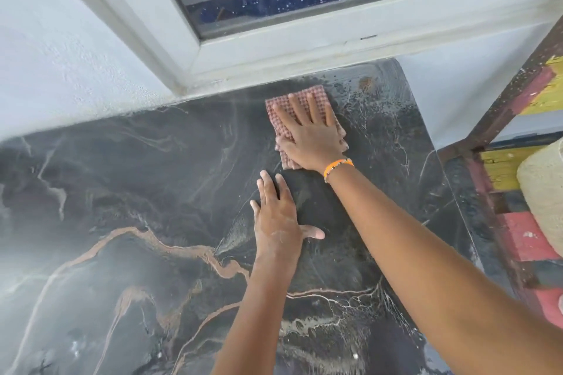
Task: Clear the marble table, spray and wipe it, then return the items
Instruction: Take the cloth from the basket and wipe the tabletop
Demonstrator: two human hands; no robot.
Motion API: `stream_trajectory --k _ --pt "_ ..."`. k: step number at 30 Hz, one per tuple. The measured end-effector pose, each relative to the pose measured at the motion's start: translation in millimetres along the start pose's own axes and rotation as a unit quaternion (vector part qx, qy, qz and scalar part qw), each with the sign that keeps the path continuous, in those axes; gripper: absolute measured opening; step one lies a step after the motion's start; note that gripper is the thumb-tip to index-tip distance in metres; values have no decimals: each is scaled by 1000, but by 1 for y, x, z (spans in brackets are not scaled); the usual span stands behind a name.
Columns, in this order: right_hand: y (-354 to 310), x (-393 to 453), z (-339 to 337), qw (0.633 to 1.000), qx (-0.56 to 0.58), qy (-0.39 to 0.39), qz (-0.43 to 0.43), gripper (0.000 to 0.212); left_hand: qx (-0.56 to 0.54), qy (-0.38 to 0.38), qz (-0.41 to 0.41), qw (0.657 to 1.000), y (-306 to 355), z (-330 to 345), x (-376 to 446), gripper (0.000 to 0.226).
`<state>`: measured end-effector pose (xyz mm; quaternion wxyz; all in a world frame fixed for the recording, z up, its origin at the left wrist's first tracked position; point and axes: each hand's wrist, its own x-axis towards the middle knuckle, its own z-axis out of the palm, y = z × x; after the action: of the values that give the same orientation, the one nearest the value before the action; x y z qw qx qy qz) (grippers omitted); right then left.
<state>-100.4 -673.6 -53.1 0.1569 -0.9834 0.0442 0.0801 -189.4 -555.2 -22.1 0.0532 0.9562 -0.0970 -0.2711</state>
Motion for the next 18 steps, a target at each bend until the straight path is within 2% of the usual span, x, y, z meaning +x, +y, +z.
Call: stream_trajectory --k 2,5,9,14,18 --pt "-30 35 0 999 6 -20 -26 62 9 -4 2 1000 -1 0 1 129" --pt "-61 56 6 992 -21 -32 -121 58 22 -20 1 1000 -3 -1 3 128" --pt "-45 62 8 988 -32 2 -154 52 28 -31 -7 999 -4 -1 4 129" --pt "34 53 -11 997 -16 71 -22 51 22 -11 3 1000 -4 -1 -2 128" --pt "109 34 -28 986 -9 113 119 52 41 -7 10 999 -5 -1 -3 126"
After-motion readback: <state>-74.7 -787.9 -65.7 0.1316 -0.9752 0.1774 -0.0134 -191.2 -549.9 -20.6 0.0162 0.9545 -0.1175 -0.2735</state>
